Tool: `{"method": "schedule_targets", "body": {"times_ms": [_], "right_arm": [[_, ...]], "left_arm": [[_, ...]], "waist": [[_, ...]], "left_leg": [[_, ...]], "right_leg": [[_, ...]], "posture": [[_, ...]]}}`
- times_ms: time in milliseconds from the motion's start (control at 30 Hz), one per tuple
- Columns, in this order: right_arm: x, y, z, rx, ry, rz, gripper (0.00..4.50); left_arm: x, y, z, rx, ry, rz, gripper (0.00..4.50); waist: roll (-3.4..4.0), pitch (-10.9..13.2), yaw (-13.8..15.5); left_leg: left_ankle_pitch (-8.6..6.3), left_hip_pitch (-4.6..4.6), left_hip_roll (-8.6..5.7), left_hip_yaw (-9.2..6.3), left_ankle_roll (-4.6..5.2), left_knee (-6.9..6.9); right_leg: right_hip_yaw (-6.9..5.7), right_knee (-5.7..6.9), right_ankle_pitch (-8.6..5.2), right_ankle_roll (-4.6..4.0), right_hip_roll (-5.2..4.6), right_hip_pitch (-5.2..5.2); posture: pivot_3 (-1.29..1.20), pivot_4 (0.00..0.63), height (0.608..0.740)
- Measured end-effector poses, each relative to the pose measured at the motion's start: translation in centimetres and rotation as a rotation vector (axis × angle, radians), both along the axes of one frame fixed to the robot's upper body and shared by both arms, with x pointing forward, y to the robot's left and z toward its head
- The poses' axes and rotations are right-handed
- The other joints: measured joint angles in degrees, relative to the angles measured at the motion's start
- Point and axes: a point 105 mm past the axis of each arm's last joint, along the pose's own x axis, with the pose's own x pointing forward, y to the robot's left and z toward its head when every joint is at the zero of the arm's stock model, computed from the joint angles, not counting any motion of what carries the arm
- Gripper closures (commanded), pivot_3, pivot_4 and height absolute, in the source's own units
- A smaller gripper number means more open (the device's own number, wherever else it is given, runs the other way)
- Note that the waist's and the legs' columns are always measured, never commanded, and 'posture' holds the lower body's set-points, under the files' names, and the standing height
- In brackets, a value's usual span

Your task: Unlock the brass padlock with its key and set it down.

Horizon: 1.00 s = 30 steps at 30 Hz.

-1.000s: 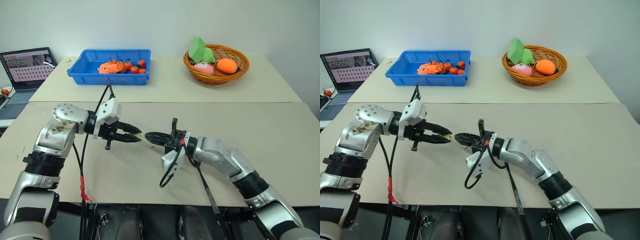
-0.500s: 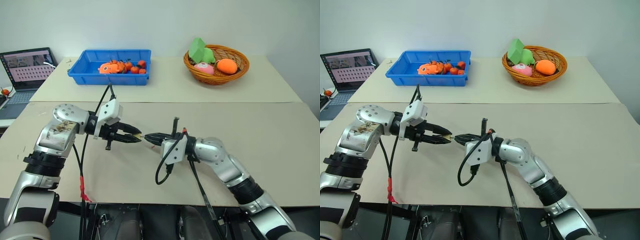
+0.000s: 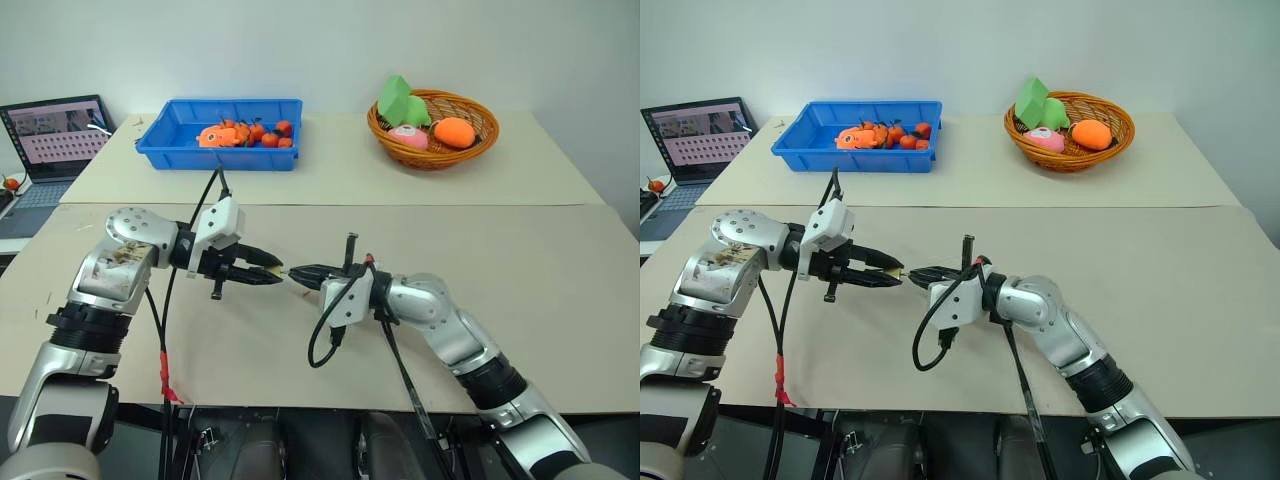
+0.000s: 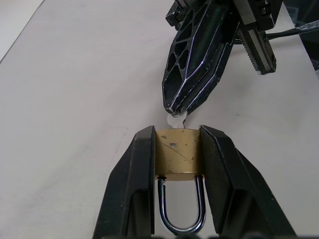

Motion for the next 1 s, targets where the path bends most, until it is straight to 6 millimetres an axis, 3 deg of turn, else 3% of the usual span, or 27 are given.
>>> {"method": "schedule_targets", "body": {"times_ms": [100, 267, 433, 567, 1000], "right_arm": [[0.3, -0.3, 0.2, 0.004, -0.021, -0.025, 2.34], [0.5, -0.7, 0.0, -0.055, -0.109, -0.026, 2.34], [0.6, -2.0, -1.9, -0.251, -0.382, 0.005, 2.34], [0.0, -1.2, -2.4, -0.289, -0.554, 0.071, 2.34], [-0.2, 0.4, -0.4, -0.210, -0.643, 0.085, 2.34]], "left_arm": [[0.0, 0.0, 0.0, 0.001, 0.002, -0.004, 3.67], [-0.1, 0.0, 0.0, 0.001, 0.005, -0.009, 3.67], [-0.1, 0.0, 0.0, 0.001, 0.004, -0.010, 3.67], [-0.1, 0.0, 0.0, 0.001, 0.004, -0.011, 3.67], [-0.2, 0.0, 0.0, 0.002, 0.004, -0.015, 3.67]], "waist": [[0.00, 0.00, 0.02], [0.00, 0.00, -0.01], [0.00, 0.00, 0.04], [0.00, 0.00, -0.19], [-0.01, 0.00, -0.05]], "left_leg": [[0.00, 0.01, 0.00, 0.00, 0.00, -0.01], [0.00, 0.00, -0.01, 0.00, 0.00, 0.00], [0.00, -0.05, -0.02, 0.00, -0.01, 0.02], [0.00, -0.12, 0.00, 0.01, -0.02, 0.06], [0.00, -0.19, -0.01, 0.00, -0.01, 0.10]], "right_leg": [[0.01, 0.00, 0.00, 0.00, 0.00, 0.00], [0.01, 0.00, 0.00, 0.00, 0.00, -0.01], [0.01, 0.00, -0.01, 0.00, -0.01, -0.05], [0.12, 0.05, -0.03, -0.04, 0.02, -0.14], [0.04, 0.13, -0.05, -0.06, 0.06, -0.14]], "posture": [[0.00, 0.150, 0.644], [0.00, 0.150, 0.644], [0.00, 0.150, 0.644], [0.00, 0.150, 0.644], [0.00, 0.150, 0.644]]}}
